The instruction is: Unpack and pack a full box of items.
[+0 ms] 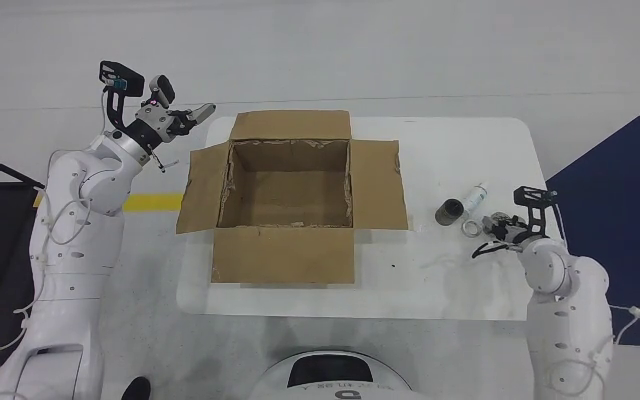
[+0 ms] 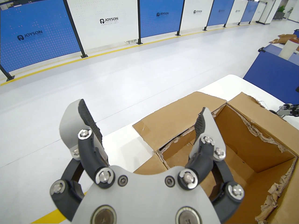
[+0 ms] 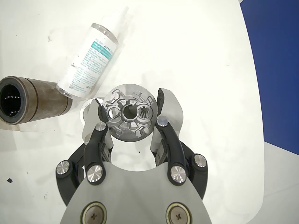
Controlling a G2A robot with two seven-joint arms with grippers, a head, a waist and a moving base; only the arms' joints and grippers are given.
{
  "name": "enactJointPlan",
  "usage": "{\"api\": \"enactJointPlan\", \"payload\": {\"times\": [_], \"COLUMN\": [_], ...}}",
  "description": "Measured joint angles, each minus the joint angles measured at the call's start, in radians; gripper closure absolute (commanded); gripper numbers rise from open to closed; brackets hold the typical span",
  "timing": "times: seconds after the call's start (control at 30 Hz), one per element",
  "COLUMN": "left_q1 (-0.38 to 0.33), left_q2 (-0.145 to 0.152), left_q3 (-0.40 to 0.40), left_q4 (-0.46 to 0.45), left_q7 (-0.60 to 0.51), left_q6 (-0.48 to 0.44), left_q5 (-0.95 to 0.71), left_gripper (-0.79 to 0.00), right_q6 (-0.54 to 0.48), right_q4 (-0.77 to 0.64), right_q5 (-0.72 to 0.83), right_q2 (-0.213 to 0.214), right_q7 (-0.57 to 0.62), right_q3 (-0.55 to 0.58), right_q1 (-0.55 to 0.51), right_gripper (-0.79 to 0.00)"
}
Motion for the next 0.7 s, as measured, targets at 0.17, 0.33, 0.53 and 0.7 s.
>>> {"api": "enactJointPlan", "payload": {"times": [0.17,0.33,0.53,0.7], "left_q1": [0.0,0.0,0.0,0.0], "left_q2": [0.0,0.0,0.0,0.0], "left_q3": [0.0,0.0,0.0,0.0], "left_q4": [0.0,0.0,0.0,0.0], "left_q7": [0.0,0.0,0.0,0.0], "left_q6": [0.0,0.0,0.0,0.0], "left_q5": [0.0,0.0,0.0,0.0], "left_gripper": [-0.785,-0.785,-0.785,-0.785], "right_q6": [-0.016,-0.111,-0.257,-0.275], "right_q4": [-0.072,-0.196,-0.296,-0.386], "right_q5": [0.069,0.28,0.521,0.539], "right_q2": [0.002,-0.001,-0.003,-0.003], "right_q7": [-0.038,-0.117,-0.173,-0.189], "right_q3": [0.042,0.118,0.152,0.081], "right_q1": [-0.046,-0.139,-0.221,-0.232], "right_gripper": [0.0,0.0,0.0,0.0]}}
